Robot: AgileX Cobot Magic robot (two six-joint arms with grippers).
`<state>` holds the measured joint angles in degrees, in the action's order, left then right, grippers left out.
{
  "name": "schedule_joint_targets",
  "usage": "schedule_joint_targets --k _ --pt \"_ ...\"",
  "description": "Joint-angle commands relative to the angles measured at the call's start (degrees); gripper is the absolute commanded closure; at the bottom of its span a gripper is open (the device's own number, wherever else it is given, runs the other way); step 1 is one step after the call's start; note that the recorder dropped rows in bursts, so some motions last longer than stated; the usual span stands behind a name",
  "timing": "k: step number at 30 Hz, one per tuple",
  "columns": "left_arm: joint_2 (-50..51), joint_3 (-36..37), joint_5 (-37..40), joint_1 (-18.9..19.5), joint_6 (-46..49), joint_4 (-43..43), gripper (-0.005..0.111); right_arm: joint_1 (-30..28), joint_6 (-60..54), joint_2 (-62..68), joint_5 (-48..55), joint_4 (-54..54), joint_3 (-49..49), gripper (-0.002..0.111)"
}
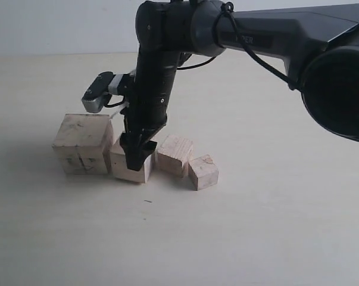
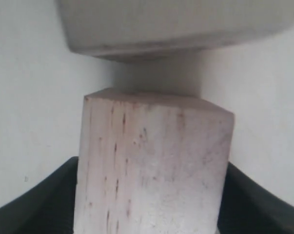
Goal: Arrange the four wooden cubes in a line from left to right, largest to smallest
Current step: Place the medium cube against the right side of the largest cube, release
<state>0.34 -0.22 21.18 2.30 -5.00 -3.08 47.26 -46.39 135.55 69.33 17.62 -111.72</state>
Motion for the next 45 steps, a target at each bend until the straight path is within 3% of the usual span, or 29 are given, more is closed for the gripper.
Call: schedule_joint_targets --k 1,12,45 --pt "-0.3 0.2 -0.3 -0.4 0.1 0.1 0.107 0.0 -4.8 -0.1 -3.8 1.0 -0.1 0.108" --pt "-0.3 0.2 -0.3 -0.4 0.1 0.1 0.107 0.0 -8.0 0.7 -8.4 -3.5 -0.1 0.108" --pt "-0.3 0.2 -0.3 -0.4 0.1 0.1 0.107 0.0 -15.1 0.8 -12.0 1.8 -0.1 0.108"
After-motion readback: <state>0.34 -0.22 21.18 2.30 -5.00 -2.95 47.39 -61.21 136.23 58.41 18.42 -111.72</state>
